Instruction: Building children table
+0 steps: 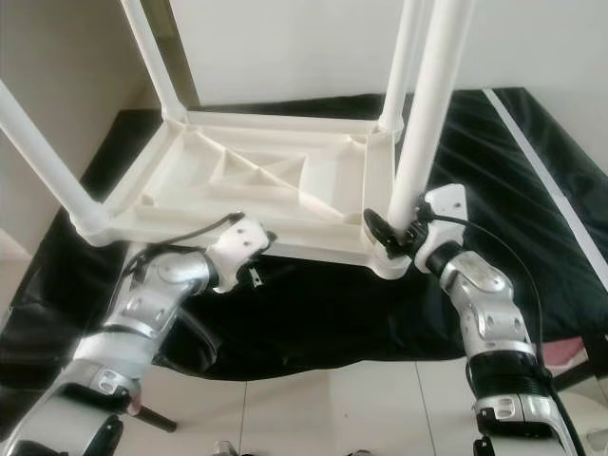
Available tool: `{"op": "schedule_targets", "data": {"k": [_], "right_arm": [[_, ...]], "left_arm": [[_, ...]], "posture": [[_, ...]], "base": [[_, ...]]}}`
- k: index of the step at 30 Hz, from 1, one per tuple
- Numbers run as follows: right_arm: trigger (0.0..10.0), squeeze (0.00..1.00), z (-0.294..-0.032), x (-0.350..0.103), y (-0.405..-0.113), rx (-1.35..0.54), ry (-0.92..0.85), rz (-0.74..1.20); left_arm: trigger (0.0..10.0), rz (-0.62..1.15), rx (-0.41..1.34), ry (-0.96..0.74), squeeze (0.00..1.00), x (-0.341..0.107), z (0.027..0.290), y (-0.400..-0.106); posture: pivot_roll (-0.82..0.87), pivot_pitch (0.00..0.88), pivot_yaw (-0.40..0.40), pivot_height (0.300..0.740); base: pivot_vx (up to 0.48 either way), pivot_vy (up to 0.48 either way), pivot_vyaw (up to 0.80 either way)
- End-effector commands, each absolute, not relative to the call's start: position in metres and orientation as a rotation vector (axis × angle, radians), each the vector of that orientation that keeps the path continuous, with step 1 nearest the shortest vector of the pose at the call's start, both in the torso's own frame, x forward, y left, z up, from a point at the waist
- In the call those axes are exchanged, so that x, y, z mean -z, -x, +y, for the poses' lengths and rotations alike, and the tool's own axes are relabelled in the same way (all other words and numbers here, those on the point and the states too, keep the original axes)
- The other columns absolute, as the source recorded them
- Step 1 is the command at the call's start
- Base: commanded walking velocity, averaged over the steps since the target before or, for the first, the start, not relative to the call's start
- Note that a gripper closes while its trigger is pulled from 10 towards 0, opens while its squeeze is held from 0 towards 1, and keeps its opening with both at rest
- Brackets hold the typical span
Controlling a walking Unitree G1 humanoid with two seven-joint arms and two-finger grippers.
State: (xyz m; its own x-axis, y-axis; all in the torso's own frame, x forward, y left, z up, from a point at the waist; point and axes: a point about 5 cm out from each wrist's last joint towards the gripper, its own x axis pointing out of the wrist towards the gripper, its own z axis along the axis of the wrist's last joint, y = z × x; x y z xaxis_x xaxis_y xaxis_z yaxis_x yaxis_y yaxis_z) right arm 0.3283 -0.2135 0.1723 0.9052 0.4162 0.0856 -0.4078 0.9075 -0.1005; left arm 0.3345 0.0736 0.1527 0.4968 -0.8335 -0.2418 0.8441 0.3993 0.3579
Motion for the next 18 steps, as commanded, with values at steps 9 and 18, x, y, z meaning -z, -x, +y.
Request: {"op": "schedule_targets", "data": {"k": [9, 18], "right_arm": [[10.0, 0.0, -0.205, -0.167, -0.332, -0.477, 0.078, -0.114], [9.5, 0.0, -0.193, -0.159, -0.332, -0.534, 0.08, -0.093]], "left_arm": [[10.0, -0.073, 0.973, -0.21, 0.0, -0.182, 0.078, -0.333], [10.0, -0.048, 1.049, -0.167, 0.0, -0.179, 0.071, -0.319]], "posture": [[-0.06, 0.064, 0.017, 0.74], [-0.05, 0.065, 0.016, 0.74]], "base": [[0.0, 0.0, 0.0], [0.0, 0.0, 0.0]]}}
